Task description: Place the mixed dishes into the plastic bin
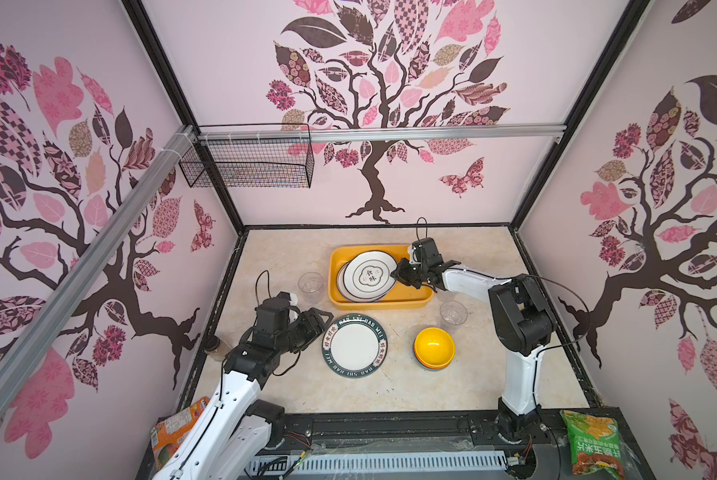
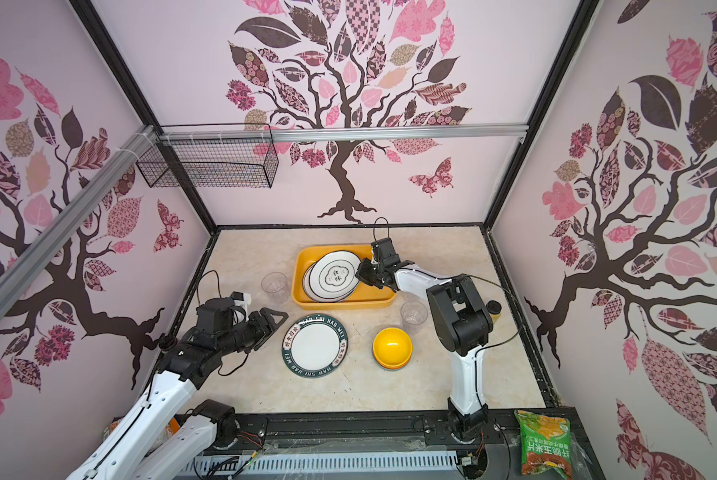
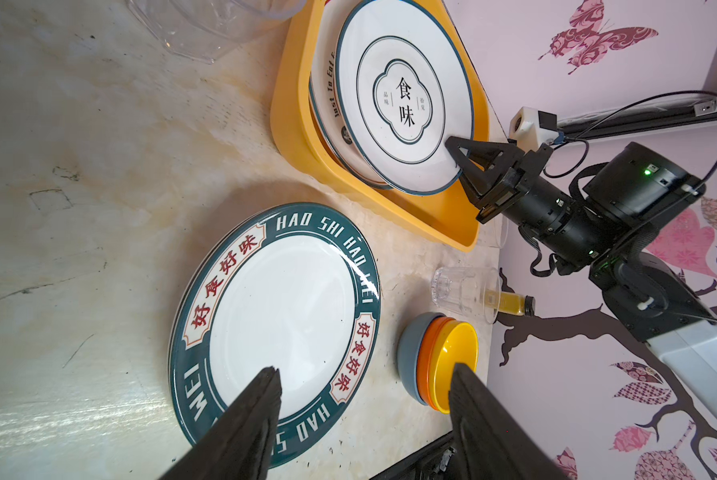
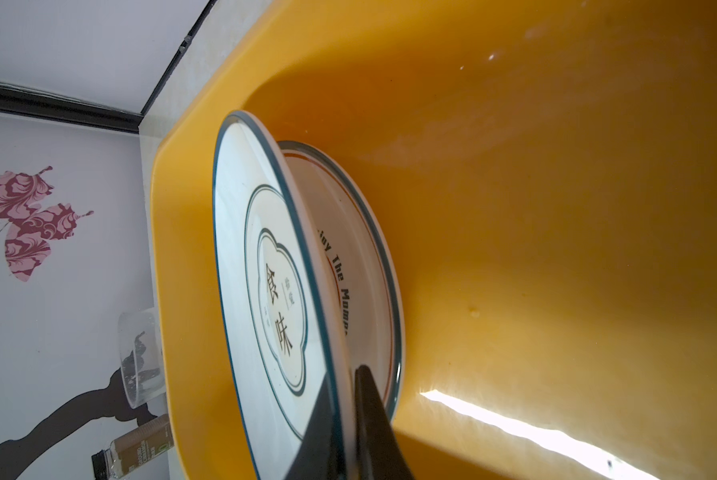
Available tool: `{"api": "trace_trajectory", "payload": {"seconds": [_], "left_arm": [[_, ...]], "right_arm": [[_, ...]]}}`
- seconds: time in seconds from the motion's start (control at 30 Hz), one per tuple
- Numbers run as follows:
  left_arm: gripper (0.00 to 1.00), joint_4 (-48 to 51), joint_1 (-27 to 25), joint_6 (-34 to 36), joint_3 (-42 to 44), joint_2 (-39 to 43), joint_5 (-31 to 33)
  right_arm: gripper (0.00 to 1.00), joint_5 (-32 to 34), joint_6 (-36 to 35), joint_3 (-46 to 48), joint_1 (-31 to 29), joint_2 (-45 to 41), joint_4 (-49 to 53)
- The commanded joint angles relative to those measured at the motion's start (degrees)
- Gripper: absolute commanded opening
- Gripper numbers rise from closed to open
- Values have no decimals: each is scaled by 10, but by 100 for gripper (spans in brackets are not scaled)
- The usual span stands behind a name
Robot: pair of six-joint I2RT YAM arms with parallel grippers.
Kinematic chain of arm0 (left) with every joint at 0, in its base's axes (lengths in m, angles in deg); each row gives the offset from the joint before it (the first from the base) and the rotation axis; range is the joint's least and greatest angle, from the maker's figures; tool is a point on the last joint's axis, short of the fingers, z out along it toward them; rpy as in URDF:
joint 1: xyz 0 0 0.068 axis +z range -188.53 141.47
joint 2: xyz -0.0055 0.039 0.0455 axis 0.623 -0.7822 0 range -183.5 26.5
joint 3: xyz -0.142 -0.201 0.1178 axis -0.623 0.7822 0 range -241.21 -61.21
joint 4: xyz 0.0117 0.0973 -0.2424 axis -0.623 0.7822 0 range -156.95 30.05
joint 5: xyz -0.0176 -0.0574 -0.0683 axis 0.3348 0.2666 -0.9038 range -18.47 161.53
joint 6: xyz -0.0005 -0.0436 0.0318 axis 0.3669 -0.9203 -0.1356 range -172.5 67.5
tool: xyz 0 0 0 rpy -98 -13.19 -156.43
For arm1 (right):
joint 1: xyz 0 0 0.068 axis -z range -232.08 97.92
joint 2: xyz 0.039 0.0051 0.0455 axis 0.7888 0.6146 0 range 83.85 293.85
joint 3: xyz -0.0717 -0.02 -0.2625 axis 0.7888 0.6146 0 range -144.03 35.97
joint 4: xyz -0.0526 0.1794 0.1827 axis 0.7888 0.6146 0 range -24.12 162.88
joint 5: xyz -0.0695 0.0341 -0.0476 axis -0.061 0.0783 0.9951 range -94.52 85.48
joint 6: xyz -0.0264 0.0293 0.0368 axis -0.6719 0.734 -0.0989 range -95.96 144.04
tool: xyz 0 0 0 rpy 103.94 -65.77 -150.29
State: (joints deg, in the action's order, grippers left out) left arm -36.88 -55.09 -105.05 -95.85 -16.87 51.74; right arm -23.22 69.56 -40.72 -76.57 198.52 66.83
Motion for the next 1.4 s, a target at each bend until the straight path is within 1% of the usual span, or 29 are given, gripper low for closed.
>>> {"api": "trace_trajectory", "payload": {"seconds": [0.0, 0.6, 1.03, 1.13, 1.37], "left_arm": [[67, -6, 4, 0, 15, 1, -2], [67, -5, 6, -3, 23, 6, -2], [67, -10, 10, -6, 30, 3, -5], [67, -10, 10, -6, 31, 3, -6], [67, -9, 12, -7, 32, 7, -7]], "right_arm": [[0, -10, 12, -32, 2, 23, -26], [0, -18, 33, -46, 2, 55, -45], [0, -22, 38, -58, 2, 72, -36], [11, -22, 37, -58, 2, 75, -29], [21, -13, 24, -58, 2, 72, -2]]}}
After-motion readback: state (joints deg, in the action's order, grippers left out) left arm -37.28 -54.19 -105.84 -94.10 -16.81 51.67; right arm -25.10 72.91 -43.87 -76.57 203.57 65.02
